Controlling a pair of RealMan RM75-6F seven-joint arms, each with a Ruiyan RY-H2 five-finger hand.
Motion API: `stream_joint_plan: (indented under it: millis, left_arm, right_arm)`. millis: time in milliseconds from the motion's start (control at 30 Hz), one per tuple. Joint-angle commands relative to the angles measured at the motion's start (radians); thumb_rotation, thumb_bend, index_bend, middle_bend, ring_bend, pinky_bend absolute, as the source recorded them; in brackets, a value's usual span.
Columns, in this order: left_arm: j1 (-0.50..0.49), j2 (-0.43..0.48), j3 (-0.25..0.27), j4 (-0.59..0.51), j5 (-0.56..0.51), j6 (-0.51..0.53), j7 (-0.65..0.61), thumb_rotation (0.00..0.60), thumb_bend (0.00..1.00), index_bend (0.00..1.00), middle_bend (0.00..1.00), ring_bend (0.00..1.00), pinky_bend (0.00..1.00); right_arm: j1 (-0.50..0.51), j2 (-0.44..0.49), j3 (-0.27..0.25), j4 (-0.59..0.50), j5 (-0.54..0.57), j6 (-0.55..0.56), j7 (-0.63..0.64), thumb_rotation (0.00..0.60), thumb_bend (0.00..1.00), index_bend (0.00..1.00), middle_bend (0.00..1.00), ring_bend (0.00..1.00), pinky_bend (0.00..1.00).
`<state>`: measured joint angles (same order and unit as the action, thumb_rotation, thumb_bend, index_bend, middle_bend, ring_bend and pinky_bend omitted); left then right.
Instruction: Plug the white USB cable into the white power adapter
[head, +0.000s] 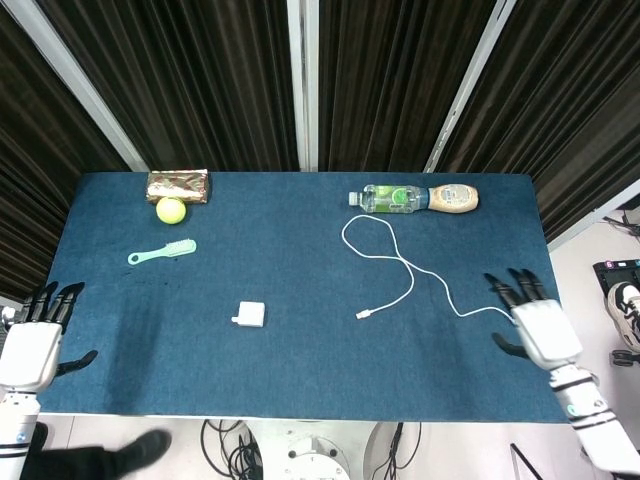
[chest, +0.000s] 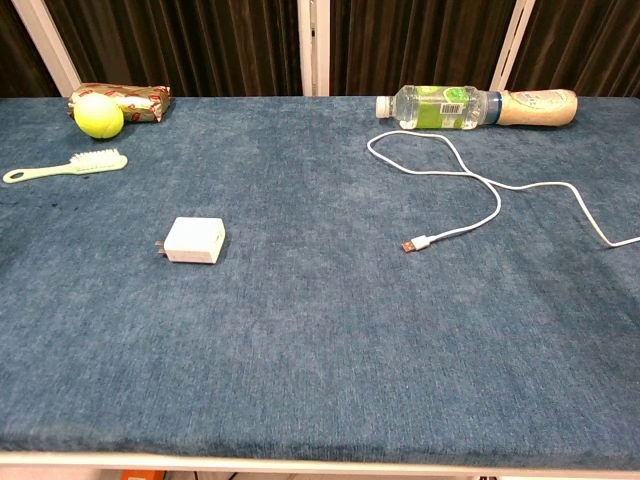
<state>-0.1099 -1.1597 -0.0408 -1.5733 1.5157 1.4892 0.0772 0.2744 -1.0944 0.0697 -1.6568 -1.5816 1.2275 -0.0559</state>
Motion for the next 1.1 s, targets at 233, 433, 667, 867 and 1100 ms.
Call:
stream_joint_plan:
  millis: [233, 433, 667, 867, 1100]
  left_arm:
    - [0.006, 0.003, 0.004, -0.014, 0.0, 0.005, 0.011, 0.6, 0.05, 0.06, 0.1, 0.0, 0.0]
    - [0.007, 0.005, 0.003, -0.014, -0.004, 0.004, 0.009, 0.6, 0.05, 0.06, 0.1, 0.0, 0.0]
    - [0.006, -0.001, 0.005, -0.001, -0.003, -0.001, -0.003, 0.6, 0.05, 0.06, 0.1, 0.0, 0.0]
    - [0.005, -0.008, 0.008, 0.013, -0.002, -0.006, -0.025, 0.6, 0.05, 0.06, 0.1, 0.0, 0.0]
    - [0.003, -0.016, 0.008, 0.03, 0.002, -0.008, -0.048, 0.6, 0.05, 0.06, 0.1, 0.0, 0.0]
  right_arm:
    - [0.292, -0.183, 0.088, 0.039, 0.172, -0.39, -0.122, 0.6, 0.3, 0.06, 0.15, 0.0, 0.0]
    - [0.363, -0.3, 0.095, 0.105, 0.232, -0.443, -0.158, 0.574, 0.37, 0.22, 0.14, 0.0, 0.0]
    - [0.405, -0.374, 0.069, 0.163, 0.27, -0.463, -0.232, 0.557, 0.4, 0.3, 0.14, 0.0, 0.0]
    - [0.415, -0.401, 0.049, 0.189, 0.29, -0.454, -0.263, 0.557, 0.41, 0.31, 0.14, 0.0, 0.0]
    - [0.414, -0.387, 0.009, 0.161, 0.273, -0.445, -0.268, 0.558, 0.41, 0.32, 0.15, 0.0, 0.0]
